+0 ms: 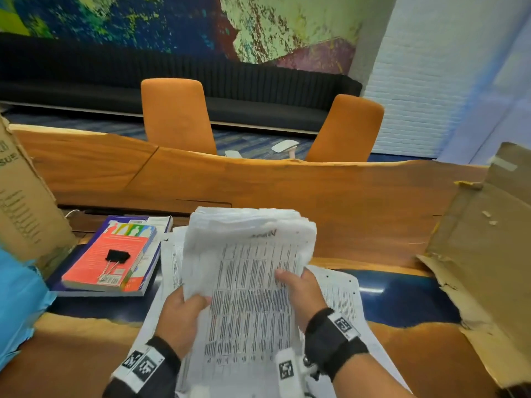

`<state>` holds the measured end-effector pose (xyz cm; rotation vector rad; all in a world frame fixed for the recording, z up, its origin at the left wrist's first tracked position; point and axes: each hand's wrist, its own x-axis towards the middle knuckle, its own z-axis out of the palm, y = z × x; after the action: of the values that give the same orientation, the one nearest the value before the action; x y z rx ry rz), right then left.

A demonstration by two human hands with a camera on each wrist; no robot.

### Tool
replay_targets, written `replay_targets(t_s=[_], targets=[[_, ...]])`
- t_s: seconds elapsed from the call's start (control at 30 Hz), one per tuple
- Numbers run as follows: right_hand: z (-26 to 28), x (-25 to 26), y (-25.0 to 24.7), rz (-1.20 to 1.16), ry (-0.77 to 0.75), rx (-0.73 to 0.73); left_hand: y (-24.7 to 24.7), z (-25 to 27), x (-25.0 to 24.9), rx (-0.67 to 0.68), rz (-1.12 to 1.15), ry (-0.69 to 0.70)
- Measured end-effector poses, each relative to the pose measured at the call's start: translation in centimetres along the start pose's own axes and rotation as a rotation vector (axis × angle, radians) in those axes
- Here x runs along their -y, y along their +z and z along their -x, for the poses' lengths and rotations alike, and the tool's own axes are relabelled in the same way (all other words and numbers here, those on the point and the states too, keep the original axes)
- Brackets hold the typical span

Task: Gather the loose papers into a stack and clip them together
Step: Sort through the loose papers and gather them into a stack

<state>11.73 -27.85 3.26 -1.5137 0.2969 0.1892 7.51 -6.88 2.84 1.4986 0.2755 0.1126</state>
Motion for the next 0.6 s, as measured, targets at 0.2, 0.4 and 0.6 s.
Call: replay_targets(t_s=[0.2,0.4,0.6], targets=[[0.6,2.2,0.8,0.001,-0.327,-0.046,1.0,-0.3,-0.6,0.098,0.049,0.061],[0.2,1.3,-1.0,-0.032,-0.468,-0.102,-1.0,-0.5,-1.2,0.236,0.068,0.195],[1.6,2.6,0.6,-0.06,-0.596,-0.11,0.4,-1.0,-4.0,0.088,0.052,0.371]])
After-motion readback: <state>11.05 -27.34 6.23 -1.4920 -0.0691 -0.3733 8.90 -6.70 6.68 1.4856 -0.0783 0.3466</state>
